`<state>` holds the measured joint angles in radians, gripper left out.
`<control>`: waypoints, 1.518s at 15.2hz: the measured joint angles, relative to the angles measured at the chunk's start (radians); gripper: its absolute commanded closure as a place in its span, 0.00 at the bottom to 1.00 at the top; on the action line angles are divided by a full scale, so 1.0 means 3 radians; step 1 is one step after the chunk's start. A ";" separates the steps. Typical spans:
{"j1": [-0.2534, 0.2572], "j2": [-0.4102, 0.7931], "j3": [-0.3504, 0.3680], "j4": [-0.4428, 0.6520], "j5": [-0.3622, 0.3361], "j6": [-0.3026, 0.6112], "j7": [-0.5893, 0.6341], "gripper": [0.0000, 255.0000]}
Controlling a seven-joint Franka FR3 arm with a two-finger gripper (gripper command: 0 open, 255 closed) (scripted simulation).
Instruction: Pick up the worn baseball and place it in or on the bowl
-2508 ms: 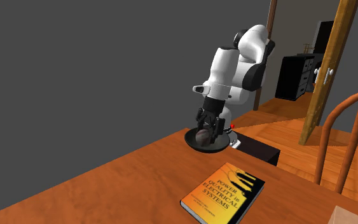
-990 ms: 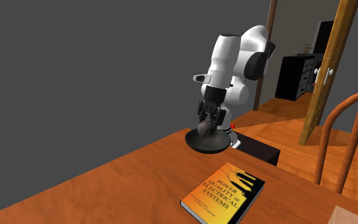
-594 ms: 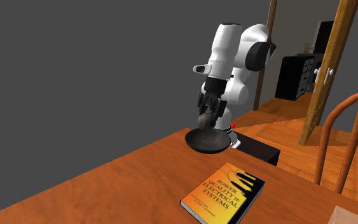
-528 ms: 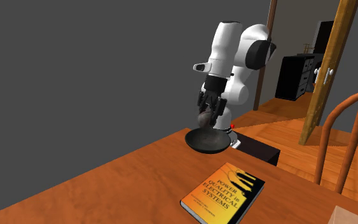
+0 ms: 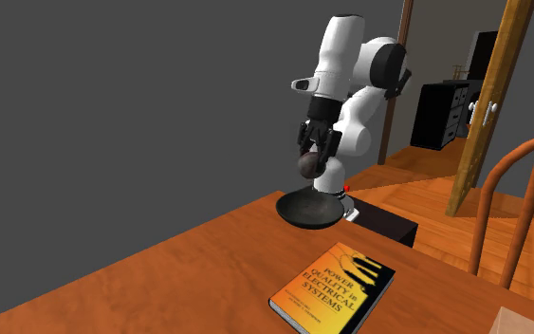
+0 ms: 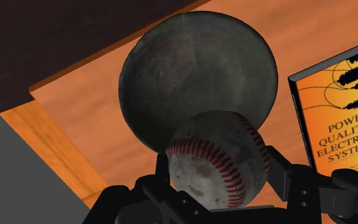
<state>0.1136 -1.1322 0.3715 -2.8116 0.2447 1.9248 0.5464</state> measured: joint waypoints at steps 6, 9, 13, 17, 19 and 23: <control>0.0074 -0.0045 0.0084 -0.0251 0.0085 0.0194 0.0029 1.00; 0.0111 -0.0022 0.0144 -0.0378 0.0142 0.0337 0.0048 1.00; 0.0157 0.0011 0.0210 -0.0546 0.0210 0.0531 0.0060 1.00; 0.0167 0.0041 0.0235 -0.0583 0.0232 0.0597 0.0068 1.00; 0.0167 0.0044 0.0237 -0.0585 0.0234 0.0602 0.0068 1.00; 0.0167 0.0044 0.0238 -0.0585 0.0235 0.0604 0.0068 0.00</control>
<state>0.1638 -1.1188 0.4428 -2.9872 0.3151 2.1059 0.5669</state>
